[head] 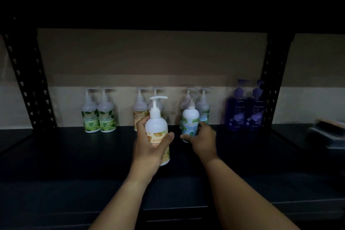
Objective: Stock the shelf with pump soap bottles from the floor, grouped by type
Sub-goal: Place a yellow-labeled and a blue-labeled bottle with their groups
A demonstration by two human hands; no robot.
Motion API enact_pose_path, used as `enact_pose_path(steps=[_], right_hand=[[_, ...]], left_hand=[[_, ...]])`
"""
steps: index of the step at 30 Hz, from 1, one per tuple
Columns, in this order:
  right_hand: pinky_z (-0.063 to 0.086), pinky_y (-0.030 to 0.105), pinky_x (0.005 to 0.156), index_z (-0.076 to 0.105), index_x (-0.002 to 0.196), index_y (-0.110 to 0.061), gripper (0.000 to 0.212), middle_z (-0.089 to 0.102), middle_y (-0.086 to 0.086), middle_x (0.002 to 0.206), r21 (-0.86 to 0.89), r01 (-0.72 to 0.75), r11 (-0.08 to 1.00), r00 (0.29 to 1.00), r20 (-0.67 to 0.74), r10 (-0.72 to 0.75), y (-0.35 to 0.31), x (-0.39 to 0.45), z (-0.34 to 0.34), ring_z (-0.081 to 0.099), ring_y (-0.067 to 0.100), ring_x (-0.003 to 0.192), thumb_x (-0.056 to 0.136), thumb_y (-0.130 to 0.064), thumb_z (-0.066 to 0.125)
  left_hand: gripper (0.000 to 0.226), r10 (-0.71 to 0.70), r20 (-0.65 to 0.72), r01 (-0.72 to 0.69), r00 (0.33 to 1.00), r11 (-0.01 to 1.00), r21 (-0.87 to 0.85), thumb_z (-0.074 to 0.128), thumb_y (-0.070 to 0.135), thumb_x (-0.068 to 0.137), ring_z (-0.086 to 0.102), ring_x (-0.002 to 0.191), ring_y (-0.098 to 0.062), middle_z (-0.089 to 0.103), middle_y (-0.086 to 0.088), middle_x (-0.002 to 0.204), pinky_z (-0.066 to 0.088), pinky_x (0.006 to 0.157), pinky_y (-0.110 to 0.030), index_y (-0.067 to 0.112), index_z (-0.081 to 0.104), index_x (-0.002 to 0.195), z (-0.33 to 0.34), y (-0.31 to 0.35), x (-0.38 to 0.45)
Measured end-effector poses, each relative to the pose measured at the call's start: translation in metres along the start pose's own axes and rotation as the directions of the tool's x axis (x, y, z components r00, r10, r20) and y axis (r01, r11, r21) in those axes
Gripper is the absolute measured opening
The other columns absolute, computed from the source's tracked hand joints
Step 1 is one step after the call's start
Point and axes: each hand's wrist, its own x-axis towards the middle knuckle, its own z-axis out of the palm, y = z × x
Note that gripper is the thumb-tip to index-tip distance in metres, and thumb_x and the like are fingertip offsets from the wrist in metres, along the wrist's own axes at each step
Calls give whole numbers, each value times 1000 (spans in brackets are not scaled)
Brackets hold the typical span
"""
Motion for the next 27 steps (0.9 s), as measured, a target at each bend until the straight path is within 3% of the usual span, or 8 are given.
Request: enact_pose_path(steps=[5,13,17,21,27], right_hand=[[61,38,85,69,110,-6,57,74,10,106,-64,-10,998,1000,-7,10,-1,6,3,72,23,94,63,-21,98],[56,32,88,65,118,-5,54,72,13,115,-77,-21,997,1000,20,23,-4,9,5,69,26,102,73,-16,92],[56,36,92,63,120,-5,56,70,14,118,-110,-14,994,1000,17,16,-5,9,8,68,29,108,74,-18,91],[56,39,93,61,121,-4,57,69,15,120,-138,-14,990,1000,17,17,-6,9,9,67,31,110,75,-21,91],[57,41,93,59,125,-4,60,69,16,121,-144,-4,990,1000,26,8,-7,6,7,67,31,109,77,-23,89]], left_hand=[[59,-12,-25,11,1000,999,-30,85,12,84,70,92,-10,70,14,103,56,81,-29,45,50,119,0,-3,2],[59,-7,-18,7,1000,999,-32,86,13,83,70,94,-13,69,5,109,56,82,-30,42,51,120,0,-5,2],[61,-20,-18,19,1000,999,-35,86,29,73,71,94,-17,71,5,108,58,83,-33,41,52,122,0,-5,3],[60,-17,-12,16,1000,999,-41,83,32,71,71,93,-15,71,5,107,57,81,-28,42,52,121,0,-5,3],[60,1,11,-1,1000,999,-43,85,12,85,70,97,-16,69,3,111,56,81,-25,42,51,123,-1,-6,3]])
